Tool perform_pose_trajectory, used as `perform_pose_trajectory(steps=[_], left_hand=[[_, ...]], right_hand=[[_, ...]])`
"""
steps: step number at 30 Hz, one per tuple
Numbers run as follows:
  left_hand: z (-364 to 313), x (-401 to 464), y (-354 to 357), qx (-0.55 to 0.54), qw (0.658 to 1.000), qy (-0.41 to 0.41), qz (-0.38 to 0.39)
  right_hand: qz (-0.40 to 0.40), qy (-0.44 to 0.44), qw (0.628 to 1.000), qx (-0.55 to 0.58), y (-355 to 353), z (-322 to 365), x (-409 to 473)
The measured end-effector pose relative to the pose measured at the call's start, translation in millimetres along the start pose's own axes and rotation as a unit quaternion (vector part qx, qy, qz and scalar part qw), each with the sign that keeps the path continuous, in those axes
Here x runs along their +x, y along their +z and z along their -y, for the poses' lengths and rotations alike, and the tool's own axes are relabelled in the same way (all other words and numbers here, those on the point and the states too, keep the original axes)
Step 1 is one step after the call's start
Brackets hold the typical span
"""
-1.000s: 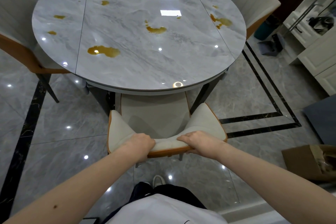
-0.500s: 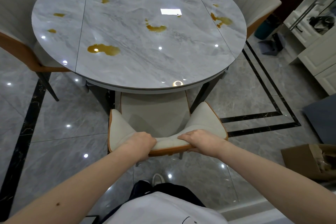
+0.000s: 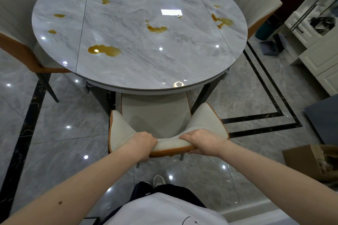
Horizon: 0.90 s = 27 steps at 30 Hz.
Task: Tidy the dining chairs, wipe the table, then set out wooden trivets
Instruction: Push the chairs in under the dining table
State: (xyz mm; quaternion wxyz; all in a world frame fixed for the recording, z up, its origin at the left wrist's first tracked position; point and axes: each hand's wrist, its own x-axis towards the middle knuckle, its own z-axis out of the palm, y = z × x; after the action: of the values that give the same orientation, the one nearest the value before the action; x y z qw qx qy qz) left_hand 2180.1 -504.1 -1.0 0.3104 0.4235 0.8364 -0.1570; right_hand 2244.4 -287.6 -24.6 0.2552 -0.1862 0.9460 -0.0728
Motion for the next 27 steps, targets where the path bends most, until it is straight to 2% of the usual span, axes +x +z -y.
perform_pose_trajectory(steps=[6, 9, 12, 16, 20, 27], left_hand=[[4, 3, -1, -0.032, 0.999, 0.004, 0.031], [9, 3, -8, -0.081, 0.995, 0.015, 0.050], [15, 4, -19, -0.140, 0.988, 0.033, 0.053], [18, 18, -37, -0.166, 0.983, 0.071, 0.011], [16, 41, -60, -0.189, 0.979, 0.075, -0.032], [-12, 88, -124, -0.166, 0.976, 0.100, -0.096]], right_hand=[[0.016, 0.007, 1.000, -0.002, -6, 1, -1], [0.026, 0.014, 1.000, -0.001, -14, -4, -5], [-0.001, 0.044, 0.999, 0.004, -22, -13, -13], [-0.068, 0.092, 0.992, 0.046, -30, -24, -23], [-0.130, 0.144, 0.979, 0.064, -43, -42, -29], [-0.194, 0.206, 0.954, 0.103, -68, -105, -50]])
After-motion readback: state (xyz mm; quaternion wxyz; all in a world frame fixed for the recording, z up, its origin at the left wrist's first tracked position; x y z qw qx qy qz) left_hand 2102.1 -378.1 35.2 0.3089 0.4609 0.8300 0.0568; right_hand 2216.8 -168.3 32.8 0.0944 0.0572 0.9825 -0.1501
